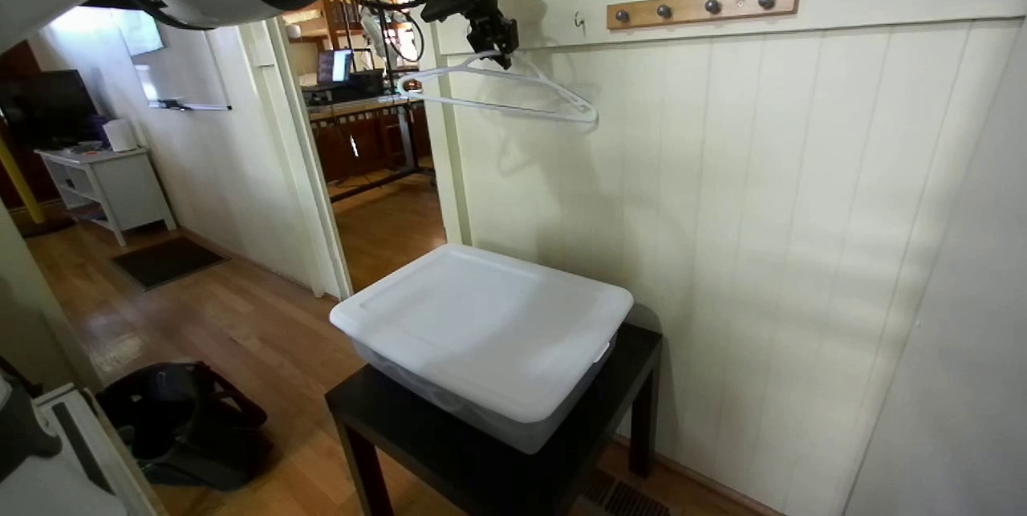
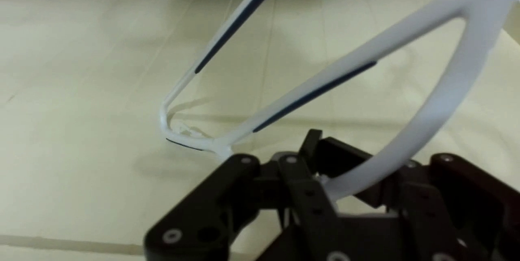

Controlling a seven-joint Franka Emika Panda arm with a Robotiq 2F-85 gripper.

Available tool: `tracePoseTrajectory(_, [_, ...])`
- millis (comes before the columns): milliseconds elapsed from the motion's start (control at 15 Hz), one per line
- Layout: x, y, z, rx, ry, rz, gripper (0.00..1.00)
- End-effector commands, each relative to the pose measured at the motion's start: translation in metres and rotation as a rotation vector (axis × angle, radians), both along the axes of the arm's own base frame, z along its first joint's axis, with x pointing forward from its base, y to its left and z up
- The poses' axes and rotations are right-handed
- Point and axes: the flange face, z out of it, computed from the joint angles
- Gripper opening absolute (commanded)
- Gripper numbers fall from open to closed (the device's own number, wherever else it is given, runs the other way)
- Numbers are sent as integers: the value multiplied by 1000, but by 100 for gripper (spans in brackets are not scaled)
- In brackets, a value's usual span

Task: Put the hanger on the next hook

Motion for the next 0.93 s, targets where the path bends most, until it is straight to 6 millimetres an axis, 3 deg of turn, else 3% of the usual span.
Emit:
tracePoseTrajectory(0, [-5, 3, 5, 0, 27, -22, 36])
tracePoseTrajectory(533, [-16, 15, 8, 21, 60, -137, 95])
tracePoseTrajectory(600, [-16, 16, 9, 26, 50, -152, 100])
tracePoseTrajectory(867, [-16, 28, 13, 58, 0, -197, 100])
